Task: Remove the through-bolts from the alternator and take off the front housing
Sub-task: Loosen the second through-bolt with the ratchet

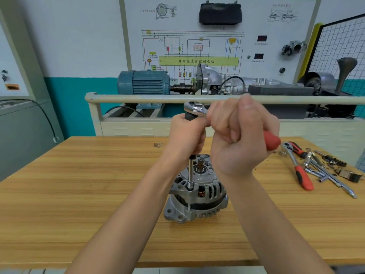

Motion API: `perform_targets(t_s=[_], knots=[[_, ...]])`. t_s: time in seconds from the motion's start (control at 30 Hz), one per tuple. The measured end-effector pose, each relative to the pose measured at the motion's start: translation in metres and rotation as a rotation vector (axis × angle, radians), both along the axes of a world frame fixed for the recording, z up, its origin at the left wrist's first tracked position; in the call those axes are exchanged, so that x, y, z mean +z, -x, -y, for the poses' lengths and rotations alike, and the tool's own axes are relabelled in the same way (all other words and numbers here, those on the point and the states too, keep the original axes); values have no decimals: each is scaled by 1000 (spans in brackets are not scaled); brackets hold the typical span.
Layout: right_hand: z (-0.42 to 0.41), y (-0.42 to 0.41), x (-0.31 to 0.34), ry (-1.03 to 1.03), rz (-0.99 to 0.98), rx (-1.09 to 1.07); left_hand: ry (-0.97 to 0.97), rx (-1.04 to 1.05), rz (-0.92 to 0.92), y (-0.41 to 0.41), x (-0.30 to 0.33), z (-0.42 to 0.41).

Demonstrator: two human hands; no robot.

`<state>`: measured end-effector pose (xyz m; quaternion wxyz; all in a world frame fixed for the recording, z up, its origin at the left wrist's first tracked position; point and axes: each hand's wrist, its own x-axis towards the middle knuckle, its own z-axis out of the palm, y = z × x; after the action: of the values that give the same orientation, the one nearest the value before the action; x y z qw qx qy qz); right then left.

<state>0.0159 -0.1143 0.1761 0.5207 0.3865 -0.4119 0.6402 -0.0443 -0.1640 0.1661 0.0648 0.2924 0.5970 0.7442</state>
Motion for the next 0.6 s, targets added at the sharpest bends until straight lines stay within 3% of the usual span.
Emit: perform_targets(t_s=[0.07, 0.17, 0.27, 0.4, 0.47, 0.6], knots=[[4, 0, 0, -8, -7, -41, -6, 17, -4, 1, -1, 0], [-5, 0, 3, 19, -18, 85, -24, -38, -25, 3, -2, 1], [-26, 1, 9, 109, 103, 330, -20, -150, -46, 8, -4, 6], [-50, 18, 17, 391, 301, 807, 45, -388, -61, 11, 3, 14], [-55, 31, 19, 482, 346, 945, 80, -463, -25, 13, 6, 14], [-55, 41, 20, 530, 377, 954, 87, -442, 65, 15, 6, 13]])
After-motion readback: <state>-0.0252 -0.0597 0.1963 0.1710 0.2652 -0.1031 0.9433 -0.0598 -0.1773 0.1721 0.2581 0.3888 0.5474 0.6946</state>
